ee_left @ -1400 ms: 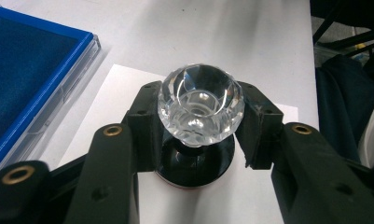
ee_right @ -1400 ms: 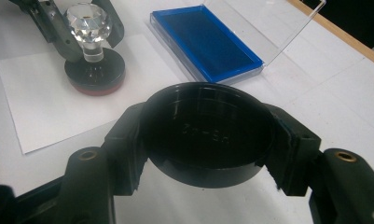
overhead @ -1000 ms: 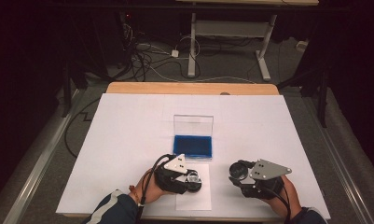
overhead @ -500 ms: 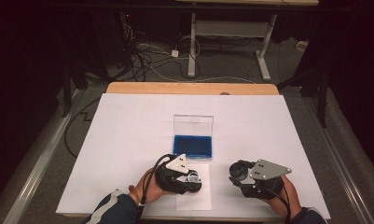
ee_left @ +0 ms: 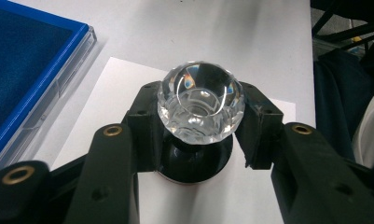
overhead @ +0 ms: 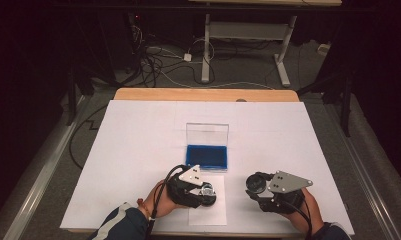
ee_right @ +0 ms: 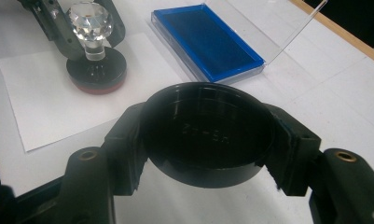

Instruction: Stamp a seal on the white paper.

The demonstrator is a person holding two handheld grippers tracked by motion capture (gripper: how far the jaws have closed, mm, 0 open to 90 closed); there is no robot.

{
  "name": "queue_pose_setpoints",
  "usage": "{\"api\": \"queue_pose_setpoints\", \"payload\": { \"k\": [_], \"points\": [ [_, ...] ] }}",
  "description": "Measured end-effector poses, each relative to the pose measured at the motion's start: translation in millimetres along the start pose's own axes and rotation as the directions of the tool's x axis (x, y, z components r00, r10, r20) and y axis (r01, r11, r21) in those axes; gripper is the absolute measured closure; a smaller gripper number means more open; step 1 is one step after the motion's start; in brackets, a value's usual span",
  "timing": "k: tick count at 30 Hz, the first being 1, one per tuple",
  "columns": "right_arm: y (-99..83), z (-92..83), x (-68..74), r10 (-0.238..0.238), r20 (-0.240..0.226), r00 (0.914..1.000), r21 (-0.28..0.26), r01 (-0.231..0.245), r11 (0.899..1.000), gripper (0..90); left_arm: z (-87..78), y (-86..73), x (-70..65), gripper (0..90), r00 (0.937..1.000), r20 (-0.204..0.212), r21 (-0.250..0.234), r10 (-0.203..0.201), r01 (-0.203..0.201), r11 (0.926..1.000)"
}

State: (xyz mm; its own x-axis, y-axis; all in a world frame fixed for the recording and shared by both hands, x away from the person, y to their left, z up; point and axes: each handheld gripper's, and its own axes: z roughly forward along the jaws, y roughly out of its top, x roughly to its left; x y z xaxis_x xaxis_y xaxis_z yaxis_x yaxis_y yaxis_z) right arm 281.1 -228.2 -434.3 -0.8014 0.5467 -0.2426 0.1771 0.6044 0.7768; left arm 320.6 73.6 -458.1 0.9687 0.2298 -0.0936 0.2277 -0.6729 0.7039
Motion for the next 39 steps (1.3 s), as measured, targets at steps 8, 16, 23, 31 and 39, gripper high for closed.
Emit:
{"api": "queue_pose_setpoints", "payload": {
  "k": [8,16,23,31,39],
  "points": [
    [-0.5,1.3,1.6,-0.003,-0.006,1.0000,0.006,0.003,1.000,38.8,0.5,0.2,-1.3,54.3,1.0000,-0.008,0.000,0.005,-0.005,1.0000],
    [-0.4,2.5,2.5,-0.005,-0.017,0.9998,0.009,0.005,1.000,38.8,0.5,1.9,-5.5,54.3,0.9984,-0.041,0.019,0.041,-0.040,0.9990],
    [-0.4,2.8,2.7,-0.005,-0.016,0.9999,0.013,0.005,1.000,38.8,0.5,2.8,-6.3,54.2,0.9976,-0.049,0.031,0.049,-0.048,0.9984],
    [-0.8,1.8,1.7,-0.003,-0.017,0.9998,0.010,0.003,1.000,38.8,-5.3,3.9,-3.5,54.2,0.9994,-0.015,-0.018,0.030,-0.030,0.9994],
    [-0.7,1.3,1.6,-0.002,-0.017,0.9999,0.007,0.002,1.000,38.8,-17.6,7.7,-2.2,54.2,0.9994,-0.023,-0.073,0.025,-0.026,0.9970]
  ]
}}
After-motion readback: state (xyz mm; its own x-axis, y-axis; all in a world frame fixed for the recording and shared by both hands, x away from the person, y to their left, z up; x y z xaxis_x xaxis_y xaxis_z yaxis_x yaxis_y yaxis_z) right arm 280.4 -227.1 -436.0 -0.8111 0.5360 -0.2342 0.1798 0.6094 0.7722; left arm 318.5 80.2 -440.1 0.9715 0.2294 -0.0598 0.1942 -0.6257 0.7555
